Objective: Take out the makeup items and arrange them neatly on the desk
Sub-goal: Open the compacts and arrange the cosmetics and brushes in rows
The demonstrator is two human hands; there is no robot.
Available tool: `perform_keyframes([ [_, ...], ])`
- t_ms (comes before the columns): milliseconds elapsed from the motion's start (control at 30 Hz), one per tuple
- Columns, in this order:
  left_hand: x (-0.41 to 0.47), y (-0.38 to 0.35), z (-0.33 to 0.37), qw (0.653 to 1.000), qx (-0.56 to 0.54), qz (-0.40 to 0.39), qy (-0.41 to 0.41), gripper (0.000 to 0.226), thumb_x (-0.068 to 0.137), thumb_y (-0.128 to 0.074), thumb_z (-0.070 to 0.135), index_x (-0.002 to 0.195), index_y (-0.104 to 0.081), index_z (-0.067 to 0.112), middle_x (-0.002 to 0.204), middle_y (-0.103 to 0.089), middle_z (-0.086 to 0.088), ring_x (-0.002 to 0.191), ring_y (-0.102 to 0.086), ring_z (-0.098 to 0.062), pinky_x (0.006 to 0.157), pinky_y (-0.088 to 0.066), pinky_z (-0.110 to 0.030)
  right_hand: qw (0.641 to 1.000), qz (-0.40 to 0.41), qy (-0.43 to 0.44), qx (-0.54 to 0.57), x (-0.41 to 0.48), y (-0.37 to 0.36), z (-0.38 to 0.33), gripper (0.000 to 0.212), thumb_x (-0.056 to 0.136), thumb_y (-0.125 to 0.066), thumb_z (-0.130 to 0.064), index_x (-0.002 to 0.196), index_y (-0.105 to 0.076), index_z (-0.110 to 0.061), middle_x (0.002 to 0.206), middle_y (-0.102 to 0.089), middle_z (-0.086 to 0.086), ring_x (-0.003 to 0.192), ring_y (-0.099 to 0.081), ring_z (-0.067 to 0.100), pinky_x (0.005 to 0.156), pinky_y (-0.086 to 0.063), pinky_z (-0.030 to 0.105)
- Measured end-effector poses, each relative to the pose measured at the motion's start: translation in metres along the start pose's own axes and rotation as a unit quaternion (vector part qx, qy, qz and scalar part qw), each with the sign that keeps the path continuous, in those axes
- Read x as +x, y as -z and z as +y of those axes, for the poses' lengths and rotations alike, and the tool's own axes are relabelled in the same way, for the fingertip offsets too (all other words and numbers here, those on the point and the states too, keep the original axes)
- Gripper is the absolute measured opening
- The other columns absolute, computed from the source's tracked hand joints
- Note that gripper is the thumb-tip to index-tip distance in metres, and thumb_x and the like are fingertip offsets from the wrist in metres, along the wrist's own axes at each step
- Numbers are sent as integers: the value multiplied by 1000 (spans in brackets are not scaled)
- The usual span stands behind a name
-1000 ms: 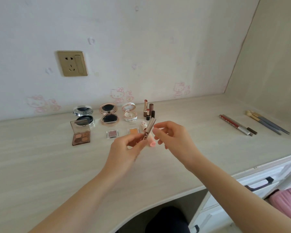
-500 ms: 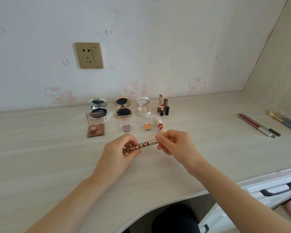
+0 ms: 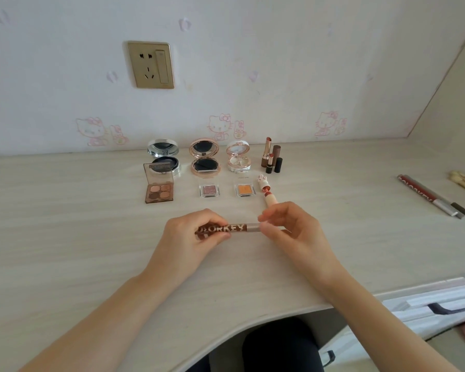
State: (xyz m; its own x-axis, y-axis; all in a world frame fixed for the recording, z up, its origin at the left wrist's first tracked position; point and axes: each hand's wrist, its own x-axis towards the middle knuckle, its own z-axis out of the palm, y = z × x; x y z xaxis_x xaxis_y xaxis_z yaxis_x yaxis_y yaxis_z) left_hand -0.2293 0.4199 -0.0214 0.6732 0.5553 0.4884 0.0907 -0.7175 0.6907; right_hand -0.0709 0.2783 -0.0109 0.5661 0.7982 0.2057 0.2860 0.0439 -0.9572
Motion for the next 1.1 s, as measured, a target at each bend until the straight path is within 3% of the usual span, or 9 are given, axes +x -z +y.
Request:
perform_keyframes([
  [133,-1,-2,1,1000,-1,-2,-29,17,74,-79,15,91,-75,15,82,-68,17,75,-61,1,69,-43,-8,999,13,-19,-25,1,-3,3,28,98,-48,-23,82,-68,-12,58,-62,-1,53,-51,8,55,-42,18],
  [333,0,-2,0,999,-2,7,-35,20,74,-79,14,93,-76,17,83,-70,12,75,-64,-5,68,-47,-14,999,-21,14,-27,0,-1,5,29,86,-52,11,85,-58,-18,85,-66,-5,79,-61,7,67,-45,14],
  [433,0,-3,0,999,-3,6,-40,21,74,-80,13,94,-76,16,83,-70,11,75,-63,-5,67,-47,-15,1000,-19,4,22,-1,-1,3,10,89,-62,-5,96,-57,-11,91,-69,2,80,-63,8,68,-47,18],
  [500,0,-3,0,999,-6,5,-43,20,74,-79,13,94,-76,16,84,-70,11,76,-63,-4,68,-47,-13,1000,-4,-16,20,0,-3,4,11,94,-56,-19,94,-62,-10,77,-70,2,66,-61,8,63,-48,21],
  [600,0,-3,0,999,-6,3,-48,20,74,-78,16,94,-76,17,85,-70,10,76,-64,-5,69,-48,-15,999,-7,-3,-31,1,-4,4,15,96,-52,-13,86,-64,-13,69,-68,0,61,-57,8,60,-46,21],
  [767,1,-3,-1,999,-1,3,-47,21,74,-79,16,95,-76,16,84,-70,11,76,-63,-4,69,-46,-12,999,-36,12,-3,0,-1,7,18,89,-60,-3,94,-56,-20,99,-65,-3,88,-63,13,68,-49,24],
  [867,0,-3,0,999,-4,7,-47,20,74,-78,17,94,-76,17,84,-70,10,76,-64,-4,69,-47,-13,1000,-8,-10,17,1,-4,4,8,94,-56,-20,100,-59,-15,81,-68,0,69,-61,12,63,-50,27],
  [967,0,-3,-1,999,0,7,-49,20,75,-78,16,94,-76,17,84,-71,9,76,-64,-6,69,-49,-17,999,-11,-9,-33,2,-3,6,18,98,-48,-13,89,-64,-16,70,-66,0,61,-56,10,61,-48,26],
  [1100,1,-3,-2,999,4,10,-49,21,74,-79,16,95,-76,17,85,-71,9,76,-64,-5,69,-49,-17,999,-32,5,-15,1,-1,6,27,90,-53,4,90,-60,-22,94,-67,-2,81,-65,18,64,-49,23],
])
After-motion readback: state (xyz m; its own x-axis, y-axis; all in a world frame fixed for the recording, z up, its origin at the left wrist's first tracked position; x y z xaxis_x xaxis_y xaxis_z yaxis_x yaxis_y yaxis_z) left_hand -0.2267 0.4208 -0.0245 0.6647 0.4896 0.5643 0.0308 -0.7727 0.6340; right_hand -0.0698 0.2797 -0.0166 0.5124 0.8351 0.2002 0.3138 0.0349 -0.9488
